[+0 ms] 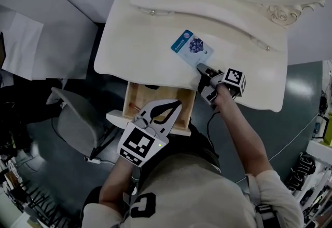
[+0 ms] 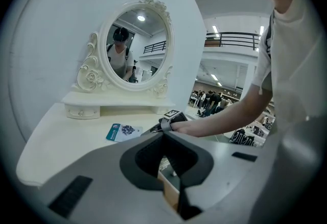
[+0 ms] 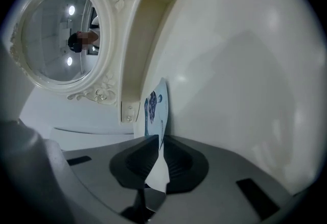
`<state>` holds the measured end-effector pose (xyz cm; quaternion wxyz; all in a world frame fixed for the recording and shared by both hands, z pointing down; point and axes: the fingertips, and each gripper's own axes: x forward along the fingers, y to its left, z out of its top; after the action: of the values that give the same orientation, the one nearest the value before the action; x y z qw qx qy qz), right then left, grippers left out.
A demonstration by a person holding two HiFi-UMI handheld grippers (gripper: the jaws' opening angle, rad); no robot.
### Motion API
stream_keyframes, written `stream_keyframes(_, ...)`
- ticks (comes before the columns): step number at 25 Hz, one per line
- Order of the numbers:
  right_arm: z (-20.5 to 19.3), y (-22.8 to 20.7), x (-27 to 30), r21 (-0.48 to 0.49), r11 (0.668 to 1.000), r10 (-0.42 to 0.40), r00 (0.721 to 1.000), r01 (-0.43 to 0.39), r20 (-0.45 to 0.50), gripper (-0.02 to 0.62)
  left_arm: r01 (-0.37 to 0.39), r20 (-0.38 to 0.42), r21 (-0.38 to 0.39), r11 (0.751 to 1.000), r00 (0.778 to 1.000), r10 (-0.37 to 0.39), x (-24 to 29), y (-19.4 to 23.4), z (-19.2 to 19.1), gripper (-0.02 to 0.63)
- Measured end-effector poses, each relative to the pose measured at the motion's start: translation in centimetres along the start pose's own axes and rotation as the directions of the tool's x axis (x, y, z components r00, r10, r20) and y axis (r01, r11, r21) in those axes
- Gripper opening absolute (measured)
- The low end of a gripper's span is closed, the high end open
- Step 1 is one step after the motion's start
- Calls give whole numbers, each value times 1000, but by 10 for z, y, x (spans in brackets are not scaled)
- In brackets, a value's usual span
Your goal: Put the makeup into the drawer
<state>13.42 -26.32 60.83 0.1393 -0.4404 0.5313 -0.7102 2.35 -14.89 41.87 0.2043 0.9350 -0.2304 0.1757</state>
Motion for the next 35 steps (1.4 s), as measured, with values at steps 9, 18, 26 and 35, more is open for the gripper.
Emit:
stream_keyframes(9, -2, -3, -4, -28, 1000, -14, 1000, 14, 19, 28, -11, 4, 5, 1000, 1000, 11, -11, 1, -1, 57)
stream_keyframes(18, -13, 5, -18, -49, 998, 31, 999, -31, 10, 26, -24, 19, 4, 1000, 1000, 24, -24, 2, -1, 57)
stream_keyframes(26, -34, 18, -36, -77, 994, 75, 996, -78, -44, 26, -43, 34, 12, 999, 999, 43, -37, -4, -1, 56)
stream_keyframes(35, -57, 33, -55, -127, 983, 129, 990, -135, -57, 26, -60, 53, 24, 998, 997, 58, -59, -10, -6, 57)
